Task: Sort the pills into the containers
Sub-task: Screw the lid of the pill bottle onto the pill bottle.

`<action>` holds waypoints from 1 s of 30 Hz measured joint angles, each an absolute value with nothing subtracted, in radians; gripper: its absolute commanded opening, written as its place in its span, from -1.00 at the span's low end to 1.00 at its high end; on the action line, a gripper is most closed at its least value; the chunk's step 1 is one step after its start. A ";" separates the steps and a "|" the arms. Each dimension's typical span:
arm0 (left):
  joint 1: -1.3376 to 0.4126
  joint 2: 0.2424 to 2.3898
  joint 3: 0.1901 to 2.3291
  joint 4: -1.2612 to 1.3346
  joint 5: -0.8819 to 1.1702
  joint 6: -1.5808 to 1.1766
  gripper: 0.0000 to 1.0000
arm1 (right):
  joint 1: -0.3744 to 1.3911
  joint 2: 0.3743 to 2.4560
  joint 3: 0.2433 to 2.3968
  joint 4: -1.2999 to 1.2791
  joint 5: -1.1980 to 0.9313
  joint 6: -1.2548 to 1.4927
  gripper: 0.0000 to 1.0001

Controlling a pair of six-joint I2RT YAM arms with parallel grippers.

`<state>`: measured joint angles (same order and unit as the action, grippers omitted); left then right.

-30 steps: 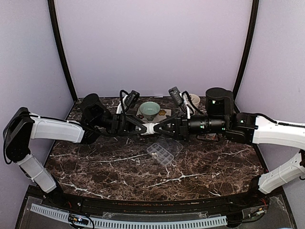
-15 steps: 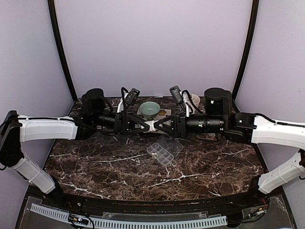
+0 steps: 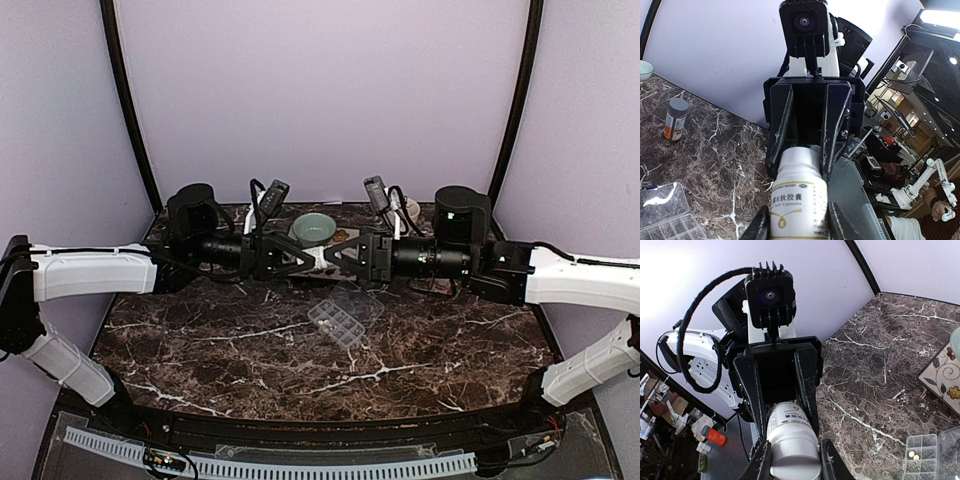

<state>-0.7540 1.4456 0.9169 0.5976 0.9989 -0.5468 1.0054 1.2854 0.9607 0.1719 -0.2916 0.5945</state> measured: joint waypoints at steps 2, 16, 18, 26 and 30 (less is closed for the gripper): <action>-0.757 1.446 0.917 0.612 0.994 -0.562 -1.00 | 0.998 1.283 0.950 0.203 -0.307 0.615 -1.00; -0.768 1.488 0.917 0.805 1.045 -0.743 -1.00 | 0.987 1.277 0.942 0.318 -0.355 0.662 -1.00; -0.777 1.502 0.917 0.848 1.059 -0.785 -1.00 | 0.987 1.272 0.941 0.323 -0.364 0.655 -1.00; -0.791 1.551 0.917 1.050 1.107 -0.979 -1.00 | 0.989 1.245 0.926 0.371 -0.393 0.619 -1.00; -0.794 1.568 0.916 1.109 1.126 -1.042 -1.00 | 0.991 1.238 0.912 0.393 -0.409 0.602 -1.00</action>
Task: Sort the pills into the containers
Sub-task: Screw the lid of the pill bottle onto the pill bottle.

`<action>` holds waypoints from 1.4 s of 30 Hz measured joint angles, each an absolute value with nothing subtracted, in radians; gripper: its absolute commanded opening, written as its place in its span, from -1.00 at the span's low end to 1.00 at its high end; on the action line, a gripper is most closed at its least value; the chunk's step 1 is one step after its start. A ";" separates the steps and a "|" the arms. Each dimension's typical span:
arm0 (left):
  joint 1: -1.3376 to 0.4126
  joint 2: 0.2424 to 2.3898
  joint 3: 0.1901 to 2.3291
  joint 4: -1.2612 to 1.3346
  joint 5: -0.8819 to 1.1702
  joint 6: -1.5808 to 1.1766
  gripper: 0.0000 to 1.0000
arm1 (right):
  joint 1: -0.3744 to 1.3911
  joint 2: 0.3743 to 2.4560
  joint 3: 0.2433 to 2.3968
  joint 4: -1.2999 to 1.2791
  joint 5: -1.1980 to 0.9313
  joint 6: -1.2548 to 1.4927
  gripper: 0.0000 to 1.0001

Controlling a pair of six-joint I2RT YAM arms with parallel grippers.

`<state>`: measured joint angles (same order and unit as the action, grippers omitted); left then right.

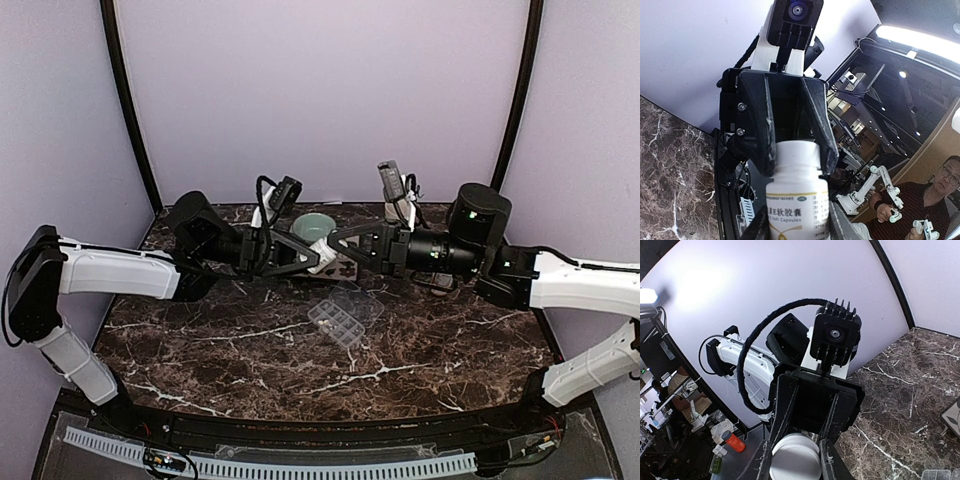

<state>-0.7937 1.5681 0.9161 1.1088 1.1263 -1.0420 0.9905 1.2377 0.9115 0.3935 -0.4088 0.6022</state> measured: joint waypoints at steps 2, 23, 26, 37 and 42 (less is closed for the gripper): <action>-0.796 1.575 0.916 1.135 1.134 -1.069 -1.00 | 0.992 1.234 0.908 0.397 -0.417 0.594 -1.00; -0.825 1.686 0.985 1.489 1.192 -1.471 -1.00 | 1.002 1.197 0.902 0.456 -0.516 0.485 -1.00; -0.830 1.686 1.015 1.503 1.199 -1.514 -1.00 | 1.008 1.191 0.917 0.456 -0.516 0.464 -1.00; -0.840 1.690 1.067 1.510 1.226 -1.579 -1.00 | 1.024 1.179 0.930 0.467 -0.510 0.429 -1.00; -0.840 1.666 1.068 1.422 1.239 -1.437 -1.00 | 1.036 1.182 0.934 0.466 -0.478 0.433 -1.00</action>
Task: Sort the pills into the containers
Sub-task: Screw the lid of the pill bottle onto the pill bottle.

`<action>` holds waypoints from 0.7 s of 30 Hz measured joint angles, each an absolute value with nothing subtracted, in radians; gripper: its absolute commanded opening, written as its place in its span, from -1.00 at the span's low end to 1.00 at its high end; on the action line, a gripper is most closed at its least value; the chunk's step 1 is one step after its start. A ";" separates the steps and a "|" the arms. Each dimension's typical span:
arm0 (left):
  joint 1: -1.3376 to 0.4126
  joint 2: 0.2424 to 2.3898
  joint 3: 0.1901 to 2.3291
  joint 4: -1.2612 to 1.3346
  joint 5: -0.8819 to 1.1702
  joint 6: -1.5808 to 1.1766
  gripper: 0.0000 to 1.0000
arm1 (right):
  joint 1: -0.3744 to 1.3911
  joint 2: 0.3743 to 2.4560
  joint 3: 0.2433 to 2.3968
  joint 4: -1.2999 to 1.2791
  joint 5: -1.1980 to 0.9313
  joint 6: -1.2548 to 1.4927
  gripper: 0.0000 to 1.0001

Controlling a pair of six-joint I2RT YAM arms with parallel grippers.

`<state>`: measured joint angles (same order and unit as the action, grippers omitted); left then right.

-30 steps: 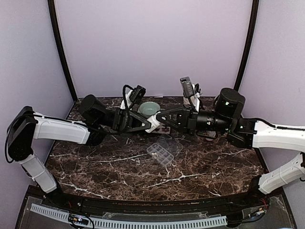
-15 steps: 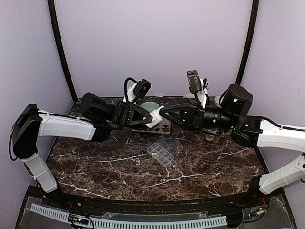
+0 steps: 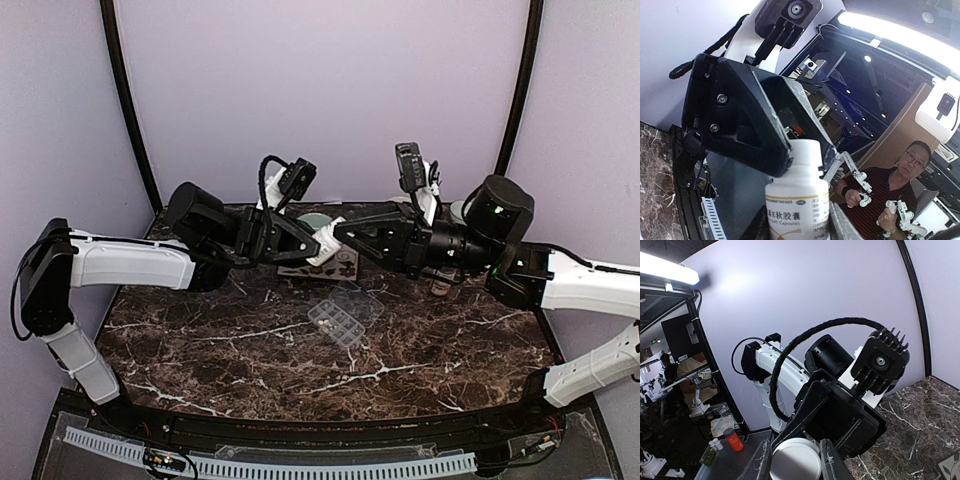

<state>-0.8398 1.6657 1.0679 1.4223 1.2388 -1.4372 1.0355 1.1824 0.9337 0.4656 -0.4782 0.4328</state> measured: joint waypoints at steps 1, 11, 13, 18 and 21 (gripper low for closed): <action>-0.840 1.649 1.068 1.367 1.238 -1.389 -1.00 | 1.036 1.185 0.935 0.467 -0.470 0.442 -1.00; -0.840 1.446 1.073 0.759 1.122 -0.861 -1.00 | 1.059 1.215 0.992 0.425 -0.376 0.564 -1.00; -0.840 1.423 1.076 0.680 1.087 -0.779 -1.00 | 1.061 1.220 1.005 0.402 -0.353 0.583 -1.00; -0.840 1.377 1.079 0.515 0.984 -0.609 -1.00 | 1.063 1.232 1.038 0.331 -0.283 0.636 -1.00; -0.841 1.352 1.094 0.398 0.892 -0.495 -1.00 | 1.064 1.242 1.063 0.282 -0.236 0.662 -1.00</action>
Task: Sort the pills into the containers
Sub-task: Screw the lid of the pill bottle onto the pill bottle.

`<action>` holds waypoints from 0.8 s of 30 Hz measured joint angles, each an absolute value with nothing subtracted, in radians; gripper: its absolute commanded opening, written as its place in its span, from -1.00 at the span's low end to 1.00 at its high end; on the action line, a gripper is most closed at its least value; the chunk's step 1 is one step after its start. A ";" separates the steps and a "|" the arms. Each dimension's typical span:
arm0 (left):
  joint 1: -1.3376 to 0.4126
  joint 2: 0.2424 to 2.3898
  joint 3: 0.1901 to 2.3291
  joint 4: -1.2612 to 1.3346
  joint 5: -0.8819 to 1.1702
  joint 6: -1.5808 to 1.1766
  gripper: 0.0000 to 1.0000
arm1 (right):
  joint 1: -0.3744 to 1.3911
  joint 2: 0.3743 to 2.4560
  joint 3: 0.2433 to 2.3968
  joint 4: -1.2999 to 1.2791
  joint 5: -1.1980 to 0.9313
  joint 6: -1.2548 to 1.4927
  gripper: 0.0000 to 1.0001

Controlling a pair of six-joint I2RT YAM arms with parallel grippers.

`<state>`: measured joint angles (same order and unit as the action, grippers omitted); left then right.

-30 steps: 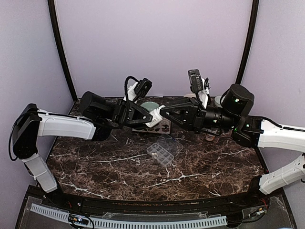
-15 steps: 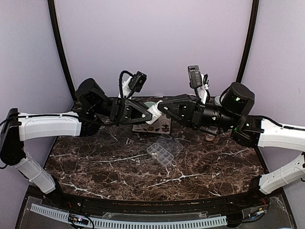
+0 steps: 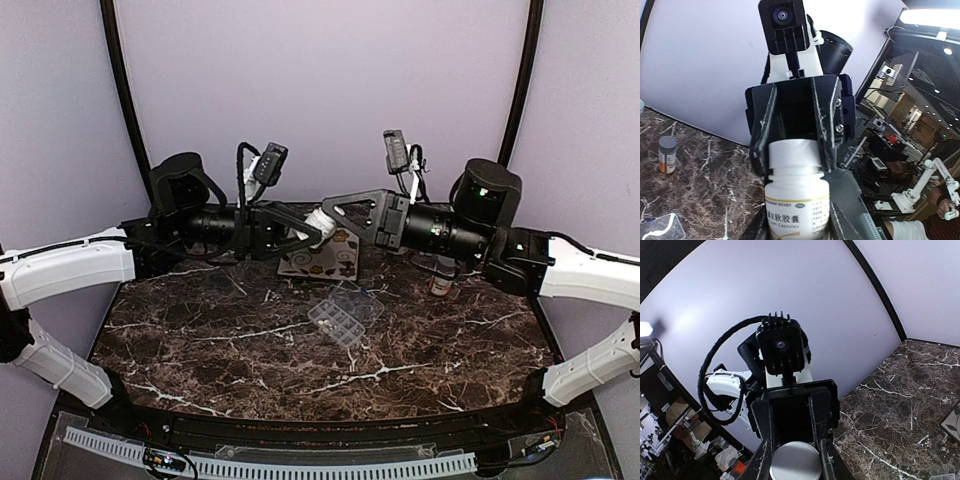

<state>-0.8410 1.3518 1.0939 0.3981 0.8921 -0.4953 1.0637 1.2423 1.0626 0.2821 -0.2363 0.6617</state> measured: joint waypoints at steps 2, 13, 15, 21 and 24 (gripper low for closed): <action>-0.845 1.343 1.100 0.359 0.845 -0.454 -1.00 | 1.064 1.251 1.079 0.255 -0.202 0.678 -1.00; -0.945 1.299 1.139 0.096 0.378 -0.170 -1.00 | 1.060 1.311 1.142 0.130 -0.047 0.739 -1.00; -0.969 1.298 1.141 0.064 0.284 -0.125 -1.00 | 1.060 1.328 1.156 0.104 -0.025 0.746 -1.00; -1.043 1.288 1.114 0.039 -0.002 -0.023 -1.00 | 1.060 1.389 1.193 0.066 0.020 0.793 -1.00; -1.074 1.275 1.070 0.069 -0.128 0.018 -1.00 | 1.060 1.420 1.214 0.058 0.024 0.814 -1.00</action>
<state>-1.0744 1.2747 1.0702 0.0692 -0.1284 0.0181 1.0603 1.4197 1.2140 0.0578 0.0238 0.8139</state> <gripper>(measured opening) 0.353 0.251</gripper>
